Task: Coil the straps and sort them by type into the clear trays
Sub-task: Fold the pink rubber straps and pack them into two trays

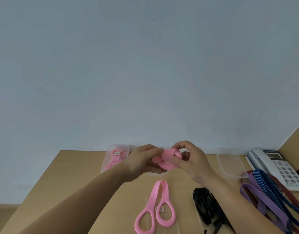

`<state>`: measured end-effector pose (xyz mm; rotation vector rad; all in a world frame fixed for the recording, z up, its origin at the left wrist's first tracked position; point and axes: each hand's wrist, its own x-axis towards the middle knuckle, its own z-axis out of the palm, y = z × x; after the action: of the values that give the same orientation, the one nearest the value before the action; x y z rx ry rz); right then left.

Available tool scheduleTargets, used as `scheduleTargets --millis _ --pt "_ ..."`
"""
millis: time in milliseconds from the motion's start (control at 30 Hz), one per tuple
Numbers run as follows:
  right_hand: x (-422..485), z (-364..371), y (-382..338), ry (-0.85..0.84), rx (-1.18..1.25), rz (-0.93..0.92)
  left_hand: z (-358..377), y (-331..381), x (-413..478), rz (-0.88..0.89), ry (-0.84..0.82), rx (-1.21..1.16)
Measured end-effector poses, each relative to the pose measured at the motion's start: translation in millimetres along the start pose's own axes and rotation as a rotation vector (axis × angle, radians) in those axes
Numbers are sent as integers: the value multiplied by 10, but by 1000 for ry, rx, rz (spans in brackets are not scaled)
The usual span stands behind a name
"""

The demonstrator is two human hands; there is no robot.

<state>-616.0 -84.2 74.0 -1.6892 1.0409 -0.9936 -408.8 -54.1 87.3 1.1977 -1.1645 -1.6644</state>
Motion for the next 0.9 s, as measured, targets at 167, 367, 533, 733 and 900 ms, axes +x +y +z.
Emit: scheduleTargets --millis 167,367,533,733,900 --pt "-24 50 -13 -9 -13 -99 10 43 18 -52 -51 -76" --pt "-31 66 27 -34 -33 -149 -1 21 32 -20 -115 -36" --pt "31 16 40 -94 86 -39 -24 -77 79 130 60 225" --pt "118 18 41 -119 12 17 -34 -156 78 253 76 175" --pt "125 70 15 -154 40 83 -75 -203 39 294 59 186"
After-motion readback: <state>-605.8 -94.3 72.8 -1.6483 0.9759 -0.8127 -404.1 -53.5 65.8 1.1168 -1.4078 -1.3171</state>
